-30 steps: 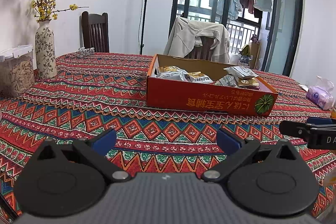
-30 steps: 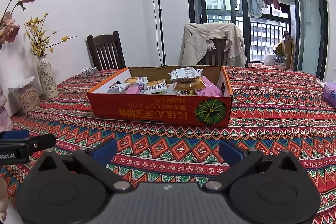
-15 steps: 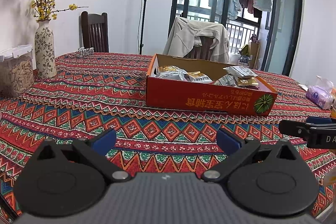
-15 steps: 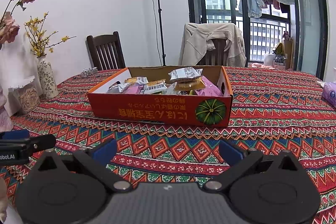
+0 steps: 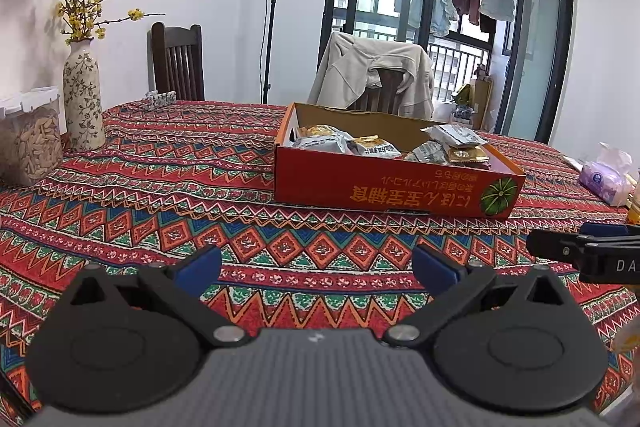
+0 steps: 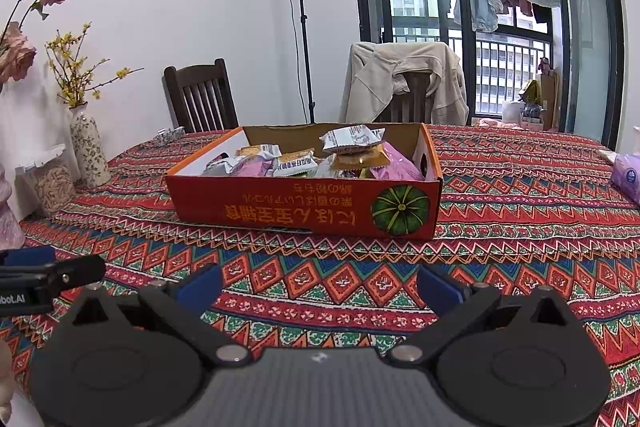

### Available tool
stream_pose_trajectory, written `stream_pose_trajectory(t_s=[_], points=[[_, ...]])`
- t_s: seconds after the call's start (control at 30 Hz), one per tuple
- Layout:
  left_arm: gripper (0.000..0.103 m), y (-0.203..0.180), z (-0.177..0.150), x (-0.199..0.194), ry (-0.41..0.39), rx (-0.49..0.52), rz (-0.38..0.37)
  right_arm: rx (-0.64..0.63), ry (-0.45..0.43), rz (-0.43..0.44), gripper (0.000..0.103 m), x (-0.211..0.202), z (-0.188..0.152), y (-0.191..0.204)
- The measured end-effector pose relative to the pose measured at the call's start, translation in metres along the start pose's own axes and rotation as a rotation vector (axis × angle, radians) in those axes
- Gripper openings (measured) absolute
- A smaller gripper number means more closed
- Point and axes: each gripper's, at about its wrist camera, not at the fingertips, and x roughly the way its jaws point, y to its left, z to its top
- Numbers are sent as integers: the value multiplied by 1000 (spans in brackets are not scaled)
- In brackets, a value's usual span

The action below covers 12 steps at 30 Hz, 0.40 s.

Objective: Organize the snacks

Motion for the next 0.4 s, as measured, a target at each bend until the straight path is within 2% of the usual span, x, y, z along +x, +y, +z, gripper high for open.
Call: stream_pose_trajectory(t_s=[0.4], points=[[103, 0, 0, -1, -12, 2, -14, 3, 8, 0, 103, 1, -3, -1]])
